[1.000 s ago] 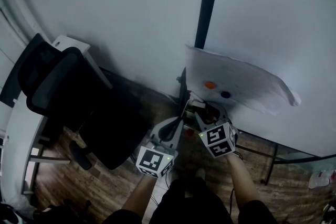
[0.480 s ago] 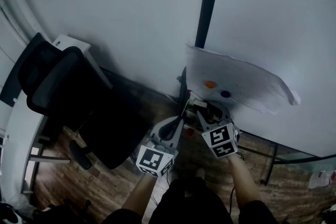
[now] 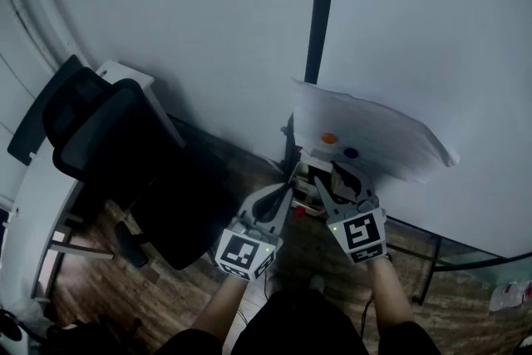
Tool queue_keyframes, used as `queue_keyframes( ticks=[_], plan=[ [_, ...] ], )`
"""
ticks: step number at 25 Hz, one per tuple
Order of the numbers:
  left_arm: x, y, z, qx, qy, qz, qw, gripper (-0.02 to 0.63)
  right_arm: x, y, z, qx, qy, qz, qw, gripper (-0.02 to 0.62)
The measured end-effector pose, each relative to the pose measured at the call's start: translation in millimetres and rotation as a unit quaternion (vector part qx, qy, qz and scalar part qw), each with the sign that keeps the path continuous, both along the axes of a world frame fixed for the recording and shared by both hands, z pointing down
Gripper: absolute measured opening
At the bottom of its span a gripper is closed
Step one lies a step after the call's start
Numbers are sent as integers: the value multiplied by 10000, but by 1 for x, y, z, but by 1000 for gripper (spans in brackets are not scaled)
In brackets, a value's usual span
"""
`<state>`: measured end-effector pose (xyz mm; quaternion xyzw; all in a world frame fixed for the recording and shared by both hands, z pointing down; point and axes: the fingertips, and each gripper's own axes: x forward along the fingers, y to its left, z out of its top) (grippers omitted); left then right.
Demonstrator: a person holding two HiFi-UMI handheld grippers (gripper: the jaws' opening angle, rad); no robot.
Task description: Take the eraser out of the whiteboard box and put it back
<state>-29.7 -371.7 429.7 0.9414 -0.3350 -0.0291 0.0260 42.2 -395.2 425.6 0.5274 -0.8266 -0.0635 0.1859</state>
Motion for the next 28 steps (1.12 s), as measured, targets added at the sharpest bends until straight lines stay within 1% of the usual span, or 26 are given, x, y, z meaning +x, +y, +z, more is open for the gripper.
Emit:
queue_keyframes(
  ticks=[4, 9, 12, 16, 19, 22, 25, 28],
  plan=[
    [-1, 9, -20, 211, 22, -106, 9997, 6, 3, 17, -36, 468, -320, -93, 9983, 138],
    [-2, 25, -46, 506, 42, -249, 9984, 6, 12, 41, -81, 1190, -639, -177, 9907, 138],
    [-4, 34, -67, 760, 59, -339, 9965, 6, 18, 53, -100, 1447, -781, -193, 9862, 138],
    [-8, 49, -107, 1154, 128, -466, 9921, 6, 23, 70, -126, 1724, -958, -265, 9800, 138],
    [-11, 60, -131, 1410, 167, -557, 9883, 6, 25, 84, -148, 2055, -1130, -415, 9712, 138],
    [-12, 73, -147, 1555, 183, -606, 9858, 6, 29, 96, -158, 2117, -1156, -412, 9696, 138],
    [-13, 80, -154, 1617, 213, -695, 9842, 6, 28, 105, -168, 2252, -1218, -487, 9654, 138],
    [-12, 85, -151, 1586, 62, -799, 9841, 5, 29, 111, -168, 2244, -1265, -514, 9649, 138]
  ],
)
